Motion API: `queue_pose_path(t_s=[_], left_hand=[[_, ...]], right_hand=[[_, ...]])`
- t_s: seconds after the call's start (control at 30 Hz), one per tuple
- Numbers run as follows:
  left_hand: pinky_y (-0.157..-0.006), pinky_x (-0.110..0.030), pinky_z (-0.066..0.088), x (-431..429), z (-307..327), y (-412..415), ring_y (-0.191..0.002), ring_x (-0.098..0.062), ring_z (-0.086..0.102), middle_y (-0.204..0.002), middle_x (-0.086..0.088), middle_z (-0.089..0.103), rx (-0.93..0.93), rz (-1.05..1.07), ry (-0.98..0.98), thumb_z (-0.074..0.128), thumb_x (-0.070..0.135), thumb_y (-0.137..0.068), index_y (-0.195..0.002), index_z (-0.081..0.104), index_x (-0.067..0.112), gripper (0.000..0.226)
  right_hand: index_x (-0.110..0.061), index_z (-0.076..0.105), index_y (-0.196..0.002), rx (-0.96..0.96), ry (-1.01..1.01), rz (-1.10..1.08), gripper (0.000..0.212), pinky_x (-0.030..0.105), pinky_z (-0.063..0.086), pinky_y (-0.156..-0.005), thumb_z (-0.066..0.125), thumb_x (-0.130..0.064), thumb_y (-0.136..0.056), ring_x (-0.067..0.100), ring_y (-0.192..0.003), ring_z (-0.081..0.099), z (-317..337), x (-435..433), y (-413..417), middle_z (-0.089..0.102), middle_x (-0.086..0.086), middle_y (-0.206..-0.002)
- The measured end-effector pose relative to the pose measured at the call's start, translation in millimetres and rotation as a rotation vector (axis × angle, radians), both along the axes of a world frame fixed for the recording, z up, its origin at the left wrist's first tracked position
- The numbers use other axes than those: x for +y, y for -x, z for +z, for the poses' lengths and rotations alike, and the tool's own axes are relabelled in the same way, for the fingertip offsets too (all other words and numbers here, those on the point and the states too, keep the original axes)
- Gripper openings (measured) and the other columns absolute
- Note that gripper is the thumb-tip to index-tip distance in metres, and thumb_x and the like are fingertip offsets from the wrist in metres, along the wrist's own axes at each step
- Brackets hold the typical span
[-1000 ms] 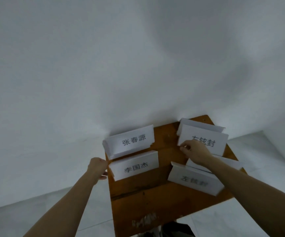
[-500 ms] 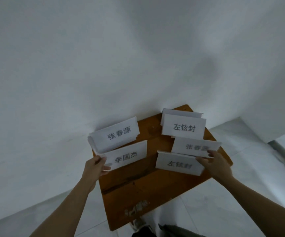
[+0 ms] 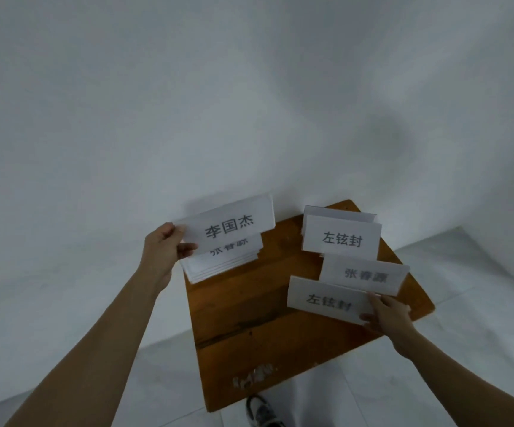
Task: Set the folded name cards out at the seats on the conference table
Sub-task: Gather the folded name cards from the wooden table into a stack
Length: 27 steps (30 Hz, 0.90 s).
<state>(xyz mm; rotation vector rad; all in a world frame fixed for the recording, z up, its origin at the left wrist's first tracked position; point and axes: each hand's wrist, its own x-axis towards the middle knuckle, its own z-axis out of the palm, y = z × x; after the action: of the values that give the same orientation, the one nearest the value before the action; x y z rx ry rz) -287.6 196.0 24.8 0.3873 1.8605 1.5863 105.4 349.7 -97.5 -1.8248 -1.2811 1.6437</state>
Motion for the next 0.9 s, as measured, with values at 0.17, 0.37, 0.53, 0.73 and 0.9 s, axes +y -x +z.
queue_pose_path(t_s=[0.17,0.37,0.53,0.73,0.9], left_hand=[[-0.064,-0.032,0.056,9,-19,17,-0.067,-0.025,0.064,-0.108,-0.012,0.06,-0.063,0.09,0.09,0.049,0.011,-0.099,-0.105,0.058,0.006,0.012],[-0.069,-0.037,0.056,4,-53,25,-0.074,-0.031,0.065,-0.115,-0.016,0.06,-0.057,0.058,0.243,0.048,0.015,-0.1,-0.115,0.057,0.004,0.02],[-0.073,-0.041,0.054,1,-62,37,-0.078,-0.035,0.064,-0.102,-0.018,0.063,0.328,-0.153,0.555,0.042,0.02,-0.102,-0.112,0.056,0.002,0.025],[-0.086,-0.034,0.042,-8,-65,55,-0.112,-0.032,0.056,-0.128,-0.019,0.056,0.624,-0.508,0.829,0.039,0.017,-0.102,-0.129,0.045,0.001,0.032],[-0.09,-0.04,0.049,-15,-58,58,-0.108,-0.027,0.052,-0.13,-0.016,0.051,0.045,-0.304,0.542,0.05,0.0,-0.093,-0.146,0.029,0.006,0.058]], right_hand=[[-0.014,0.057,-0.102,0.033,-0.037,0.049,0.013,0.037,0.06,-0.065,0.049,-0.024,-0.1,0.031,-0.091,0.068,12,-4,8,0.063,0.013,-0.106],[-0.01,0.057,-0.109,0.129,-0.05,0.102,0.021,0.044,0.06,-0.076,0.048,-0.027,-0.1,0.035,-0.093,0.069,43,6,23,0.065,0.018,-0.107],[-0.007,0.056,-0.111,0.202,-0.059,0.133,0.026,0.046,0.058,-0.083,0.047,-0.029,-0.101,0.036,-0.096,0.068,76,26,54,0.064,0.018,-0.109],[-0.008,0.058,-0.107,0.268,-0.114,0.278,0.027,0.048,0.057,-0.086,0.044,-0.031,-0.102,0.03,-0.085,0.068,113,45,143,0.063,0.017,-0.105],[-0.011,0.058,-0.098,0.229,-0.162,0.447,0.029,0.044,0.059,-0.08,0.042,-0.035,-0.103,0.025,-0.078,0.066,117,39,233,0.061,0.013,-0.098]])
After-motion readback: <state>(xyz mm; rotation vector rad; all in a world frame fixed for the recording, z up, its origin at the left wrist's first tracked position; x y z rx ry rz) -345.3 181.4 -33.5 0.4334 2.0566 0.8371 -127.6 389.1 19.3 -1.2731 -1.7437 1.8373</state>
